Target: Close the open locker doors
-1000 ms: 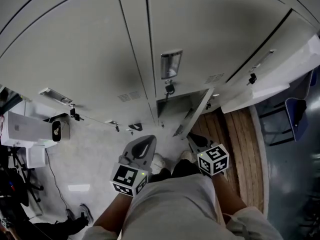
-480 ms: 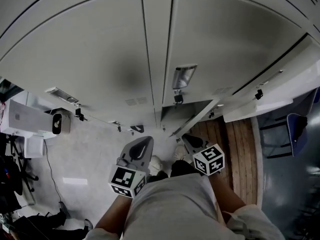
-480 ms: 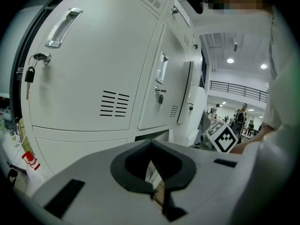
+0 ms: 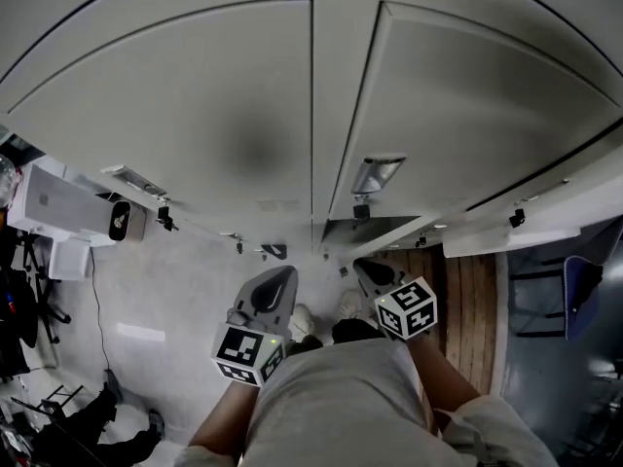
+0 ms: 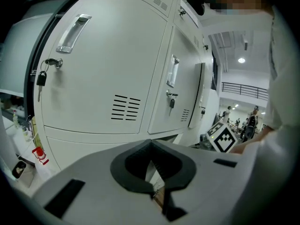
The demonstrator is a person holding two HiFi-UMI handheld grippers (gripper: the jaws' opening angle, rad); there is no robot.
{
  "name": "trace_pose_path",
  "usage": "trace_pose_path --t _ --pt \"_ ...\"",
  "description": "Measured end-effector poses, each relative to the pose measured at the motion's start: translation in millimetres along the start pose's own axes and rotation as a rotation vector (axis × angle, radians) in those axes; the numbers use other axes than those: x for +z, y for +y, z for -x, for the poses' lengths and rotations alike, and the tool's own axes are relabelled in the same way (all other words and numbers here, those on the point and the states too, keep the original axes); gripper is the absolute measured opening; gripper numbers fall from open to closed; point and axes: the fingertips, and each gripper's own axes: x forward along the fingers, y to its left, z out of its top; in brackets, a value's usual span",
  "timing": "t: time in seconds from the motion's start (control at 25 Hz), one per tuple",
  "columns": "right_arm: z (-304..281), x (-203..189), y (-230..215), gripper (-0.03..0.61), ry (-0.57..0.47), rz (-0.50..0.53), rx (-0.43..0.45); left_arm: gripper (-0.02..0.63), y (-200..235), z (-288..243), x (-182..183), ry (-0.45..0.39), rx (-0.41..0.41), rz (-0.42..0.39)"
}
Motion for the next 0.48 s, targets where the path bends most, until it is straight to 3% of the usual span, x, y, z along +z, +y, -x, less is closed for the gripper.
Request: trace_pose_path --t 0.48 --pt "-21.1 21.6 -15.6 0.026 0.005 0.049 0.084 0.014 9.7 -0.2 8.0 -0.023 0.121 0.033"
